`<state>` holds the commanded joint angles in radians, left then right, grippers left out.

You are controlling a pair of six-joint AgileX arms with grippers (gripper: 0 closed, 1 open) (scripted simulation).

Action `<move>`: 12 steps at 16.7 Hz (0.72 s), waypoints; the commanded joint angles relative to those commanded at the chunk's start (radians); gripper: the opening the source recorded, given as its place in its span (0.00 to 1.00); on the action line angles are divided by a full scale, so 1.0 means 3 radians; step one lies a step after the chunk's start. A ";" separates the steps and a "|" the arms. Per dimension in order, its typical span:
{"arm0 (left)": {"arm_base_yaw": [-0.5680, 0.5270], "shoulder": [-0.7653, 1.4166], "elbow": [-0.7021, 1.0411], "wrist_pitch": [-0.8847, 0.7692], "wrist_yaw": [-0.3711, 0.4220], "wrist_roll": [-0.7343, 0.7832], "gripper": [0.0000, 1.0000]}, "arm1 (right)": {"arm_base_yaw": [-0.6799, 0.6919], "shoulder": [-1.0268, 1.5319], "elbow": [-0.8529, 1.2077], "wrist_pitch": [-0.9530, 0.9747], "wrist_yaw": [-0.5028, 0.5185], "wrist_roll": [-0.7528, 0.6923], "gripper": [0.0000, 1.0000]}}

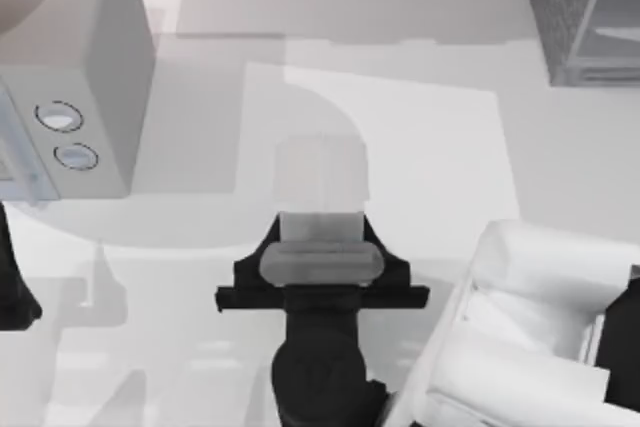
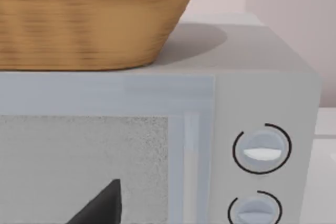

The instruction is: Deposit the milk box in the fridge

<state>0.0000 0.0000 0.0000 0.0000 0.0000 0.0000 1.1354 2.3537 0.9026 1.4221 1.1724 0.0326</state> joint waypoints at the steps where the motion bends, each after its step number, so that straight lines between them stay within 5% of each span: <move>1: 0.0000 0.0000 0.0000 0.0000 0.0000 0.0000 1.00 | 0.0000 0.0000 0.0000 0.0000 0.0000 0.0000 0.00; 7: 0.0000 0.0000 0.0000 0.0000 0.0000 0.0000 1.00 | 0.0007 -0.0061 -0.0002 -0.0060 -0.0006 0.0007 0.00; 12: 0.0000 0.0000 0.0000 0.0000 0.0000 0.0000 1.00 | -0.0005 -0.0692 0.0065 -0.0786 -0.0018 0.0041 0.00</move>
<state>0.0000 0.0000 0.0000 0.0000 0.0000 0.0000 1.1341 2.1461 0.9220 1.1863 1.1671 0.0450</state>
